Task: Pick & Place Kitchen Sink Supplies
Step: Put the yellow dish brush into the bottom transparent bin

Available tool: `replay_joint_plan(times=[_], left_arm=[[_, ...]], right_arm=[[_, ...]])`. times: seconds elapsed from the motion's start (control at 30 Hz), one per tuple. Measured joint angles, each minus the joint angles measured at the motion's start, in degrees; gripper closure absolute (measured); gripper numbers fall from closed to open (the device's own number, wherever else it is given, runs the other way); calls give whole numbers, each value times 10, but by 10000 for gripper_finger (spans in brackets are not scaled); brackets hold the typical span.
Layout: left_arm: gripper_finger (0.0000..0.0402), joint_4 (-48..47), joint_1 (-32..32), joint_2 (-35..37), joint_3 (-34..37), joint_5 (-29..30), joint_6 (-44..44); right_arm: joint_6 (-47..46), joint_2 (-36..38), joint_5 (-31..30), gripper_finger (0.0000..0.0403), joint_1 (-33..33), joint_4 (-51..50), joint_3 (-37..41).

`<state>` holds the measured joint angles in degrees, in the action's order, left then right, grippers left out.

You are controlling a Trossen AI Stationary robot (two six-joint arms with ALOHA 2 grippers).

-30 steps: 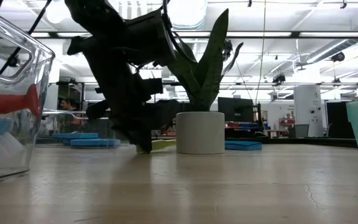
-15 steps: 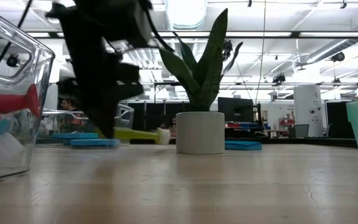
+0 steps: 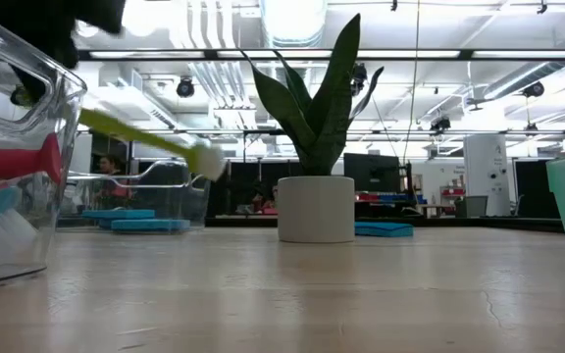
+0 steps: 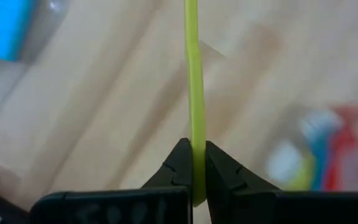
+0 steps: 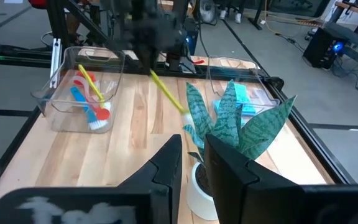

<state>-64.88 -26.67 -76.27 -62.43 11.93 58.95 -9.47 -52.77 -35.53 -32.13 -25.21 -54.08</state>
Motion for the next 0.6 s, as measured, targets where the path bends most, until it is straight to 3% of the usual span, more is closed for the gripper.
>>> replay_joint_plan(times=[0.2, 0.47, 0.6], left_arm=[[389, -1, -98, 96, 0, -35, -2], [385, -1, -250, 181, 0, -48, 116], [387, 45, -310, 186, 0, -49, 223]], right_arm=[[0, 0, 0, 335, 0, 0, 0], [0, 0, 0, 339, 0, 1, 0], [0, 0, 0, 344, 0, 1, 0]])
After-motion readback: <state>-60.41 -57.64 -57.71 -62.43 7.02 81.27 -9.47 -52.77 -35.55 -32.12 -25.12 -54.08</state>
